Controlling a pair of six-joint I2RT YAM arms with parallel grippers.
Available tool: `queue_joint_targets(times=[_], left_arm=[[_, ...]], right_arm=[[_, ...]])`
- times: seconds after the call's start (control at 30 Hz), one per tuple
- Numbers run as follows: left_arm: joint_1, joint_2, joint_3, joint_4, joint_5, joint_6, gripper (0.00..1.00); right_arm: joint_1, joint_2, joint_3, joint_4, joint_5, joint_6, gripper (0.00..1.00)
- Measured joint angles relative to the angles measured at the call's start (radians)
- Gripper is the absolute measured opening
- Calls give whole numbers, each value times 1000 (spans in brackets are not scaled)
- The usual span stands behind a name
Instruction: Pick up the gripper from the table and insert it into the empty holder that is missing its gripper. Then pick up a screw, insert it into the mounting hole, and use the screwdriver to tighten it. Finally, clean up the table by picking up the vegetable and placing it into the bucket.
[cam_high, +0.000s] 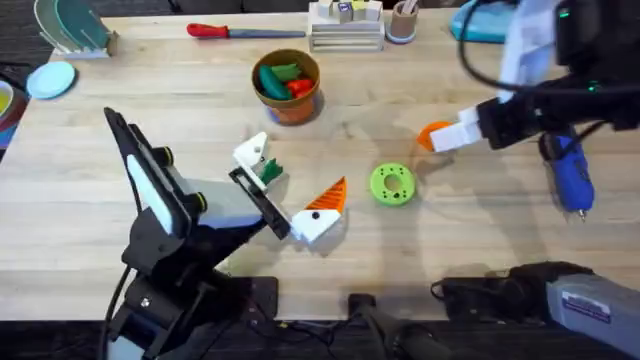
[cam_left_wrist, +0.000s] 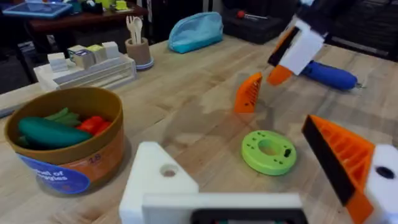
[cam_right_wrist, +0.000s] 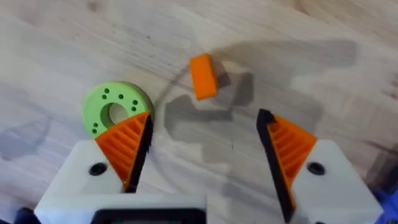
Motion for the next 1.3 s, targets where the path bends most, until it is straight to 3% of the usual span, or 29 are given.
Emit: queue_joint_targets(times=[0.23,0.6,1.2,1.27,1.3], left_arm=[[0,0,0,0,0,0,991],[0,0,0,0,0,0,991],[0,0,0,0,0,0,991],[0,0,0,0,0,0,991],[0,0,0,0,0,0,991]], right_arm=[[28,87,0,55,31,-128,994],[73,164,0,167,57,-161,922],[95,194,0,161,106,-152,649],[95,194,0,168,109,-149,580],[95,194,0,170,109,-145,495]])
